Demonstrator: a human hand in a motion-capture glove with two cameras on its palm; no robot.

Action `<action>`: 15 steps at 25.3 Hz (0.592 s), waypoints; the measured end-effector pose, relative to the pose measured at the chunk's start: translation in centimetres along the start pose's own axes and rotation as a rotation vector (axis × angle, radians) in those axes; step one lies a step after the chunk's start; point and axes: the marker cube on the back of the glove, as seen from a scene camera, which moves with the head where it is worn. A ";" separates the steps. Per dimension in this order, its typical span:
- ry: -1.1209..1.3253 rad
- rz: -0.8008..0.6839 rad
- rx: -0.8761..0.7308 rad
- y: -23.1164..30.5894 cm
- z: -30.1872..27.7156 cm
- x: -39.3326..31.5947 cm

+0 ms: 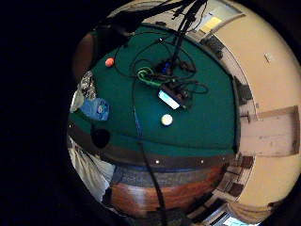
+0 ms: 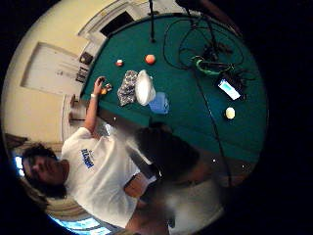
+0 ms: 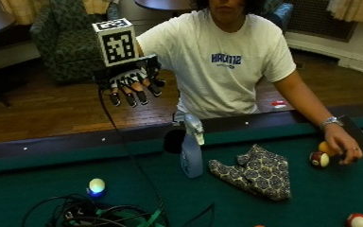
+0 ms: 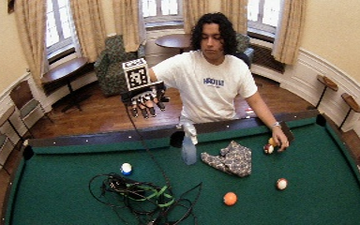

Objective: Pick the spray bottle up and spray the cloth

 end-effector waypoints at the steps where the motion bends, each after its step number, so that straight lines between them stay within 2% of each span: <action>1: -0.002 -0.001 0.002 0.1 0.2 0.0; 15: -0.057 0.013 -0.033 1.7 7.2 0.2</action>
